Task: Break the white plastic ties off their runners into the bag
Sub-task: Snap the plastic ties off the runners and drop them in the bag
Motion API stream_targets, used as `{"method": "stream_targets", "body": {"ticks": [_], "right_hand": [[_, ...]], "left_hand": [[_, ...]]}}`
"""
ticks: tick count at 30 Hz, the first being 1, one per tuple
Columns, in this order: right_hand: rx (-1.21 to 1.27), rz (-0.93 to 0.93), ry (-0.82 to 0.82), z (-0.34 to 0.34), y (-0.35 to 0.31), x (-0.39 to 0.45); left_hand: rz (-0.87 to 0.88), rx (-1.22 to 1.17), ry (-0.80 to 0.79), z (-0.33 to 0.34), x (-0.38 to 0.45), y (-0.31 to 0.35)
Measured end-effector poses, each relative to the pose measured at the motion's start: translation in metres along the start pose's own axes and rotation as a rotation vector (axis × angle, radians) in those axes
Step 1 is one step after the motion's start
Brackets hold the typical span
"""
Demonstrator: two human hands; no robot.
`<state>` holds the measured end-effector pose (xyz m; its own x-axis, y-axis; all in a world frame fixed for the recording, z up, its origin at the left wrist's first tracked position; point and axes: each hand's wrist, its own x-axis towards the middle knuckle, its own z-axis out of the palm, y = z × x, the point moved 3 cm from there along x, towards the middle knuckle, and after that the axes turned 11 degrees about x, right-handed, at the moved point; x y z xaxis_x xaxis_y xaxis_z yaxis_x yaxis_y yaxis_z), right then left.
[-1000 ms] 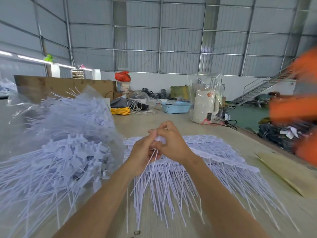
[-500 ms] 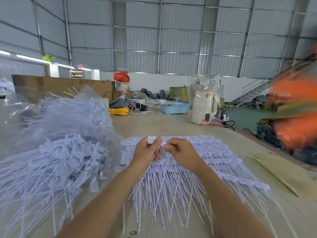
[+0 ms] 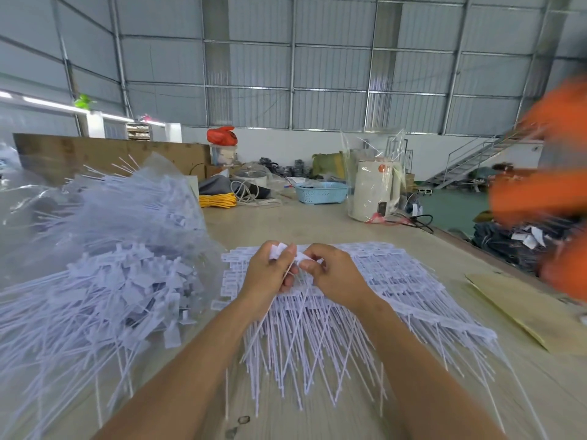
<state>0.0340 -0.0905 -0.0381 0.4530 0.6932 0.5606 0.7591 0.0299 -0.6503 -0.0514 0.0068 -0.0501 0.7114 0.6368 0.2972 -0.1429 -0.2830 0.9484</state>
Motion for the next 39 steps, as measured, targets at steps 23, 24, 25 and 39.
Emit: {"method": "stream_targets", "body": {"ticks": [23, 24, 25, 39], "right_hand": [[-0.230, -0.201, -0.081, -0.001, -0.010, -0.003], [-0.204, -0.222, -0.072, -0.001, -0.013, -0.003], [-0.167, -0.250, -0.061, 0.000, -0.016, -0.002], [-0.090, -0.207, 0.101, -0.014, 0.000, 0.002]], "left_hand": [[-0.083, 0.407, -0.133, -0.018, 0.002, 0.023], [-0.105, 0.373, -0.174, -0.022, 0.001, 0.028], [-0.135, 0.328, -0.225, -0.025, 0.000, 0.034], [-0.335, 0.462, -0.308, -0.083, -0.016, 0.082]]}}
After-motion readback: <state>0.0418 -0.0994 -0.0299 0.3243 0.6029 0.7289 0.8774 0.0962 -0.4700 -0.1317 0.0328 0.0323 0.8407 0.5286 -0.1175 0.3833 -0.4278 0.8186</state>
